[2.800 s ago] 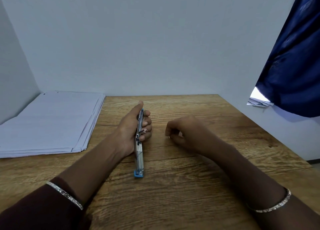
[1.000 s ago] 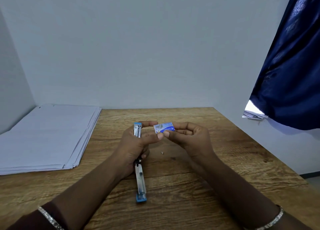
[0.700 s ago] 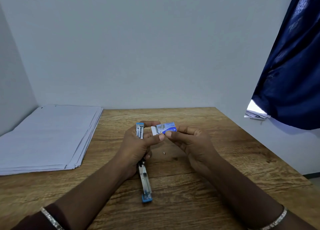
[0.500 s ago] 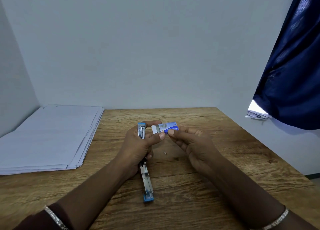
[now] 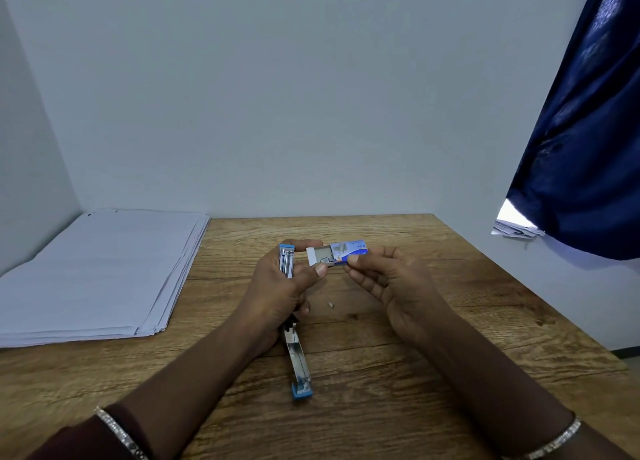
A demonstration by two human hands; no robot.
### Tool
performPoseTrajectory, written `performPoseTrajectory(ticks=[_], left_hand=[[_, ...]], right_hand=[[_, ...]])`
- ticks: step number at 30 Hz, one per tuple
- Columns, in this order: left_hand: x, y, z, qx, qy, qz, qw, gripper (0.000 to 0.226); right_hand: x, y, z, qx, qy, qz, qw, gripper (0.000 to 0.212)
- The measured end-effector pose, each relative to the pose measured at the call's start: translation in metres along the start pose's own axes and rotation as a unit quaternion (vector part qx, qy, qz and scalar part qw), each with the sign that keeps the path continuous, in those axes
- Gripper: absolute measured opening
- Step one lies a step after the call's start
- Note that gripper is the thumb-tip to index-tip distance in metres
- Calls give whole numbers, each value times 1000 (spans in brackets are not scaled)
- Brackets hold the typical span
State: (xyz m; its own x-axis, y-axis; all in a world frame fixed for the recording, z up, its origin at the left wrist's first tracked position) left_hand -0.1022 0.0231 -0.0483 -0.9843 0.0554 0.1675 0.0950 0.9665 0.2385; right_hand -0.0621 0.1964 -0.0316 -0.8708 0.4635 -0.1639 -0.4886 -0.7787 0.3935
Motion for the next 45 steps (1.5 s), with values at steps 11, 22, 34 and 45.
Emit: performPoseTrajectory(ticks=[11, 22, 34, 45], left_hand=[[-3, 0, -6, 50, 29, 9, 998, 31], [-3, 2, -6, 71, 39, 14, 997, 32], [-3, 3, -6, 127, 55, 38, 990, 31], [-5, 5, -3, 92, 16, 50, 994, 28]], right_hand=[[-26, 21, 34, -483, -518, 41, 705, 24], [-33, 30, 24, -542, -580, 66, 605, 22], [-11, 23, 28, -499, -466, 125, 719, 22], [-1, 20, 27, -417, -410, 157, 796, 9]])
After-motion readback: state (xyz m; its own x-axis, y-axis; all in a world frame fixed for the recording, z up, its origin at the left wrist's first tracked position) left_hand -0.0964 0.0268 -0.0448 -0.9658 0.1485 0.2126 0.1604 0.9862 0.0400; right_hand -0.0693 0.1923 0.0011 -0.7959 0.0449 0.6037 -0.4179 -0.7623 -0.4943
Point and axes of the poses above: each hand's wrist, its own x-axis towards the middle knuckle, its own y-axis out of the palm, z = x × y, the point moved 5 cm from there along x, towards the middle knuckle, and after that the axes turned 12 degrees about -z, right-handed, at the moved point
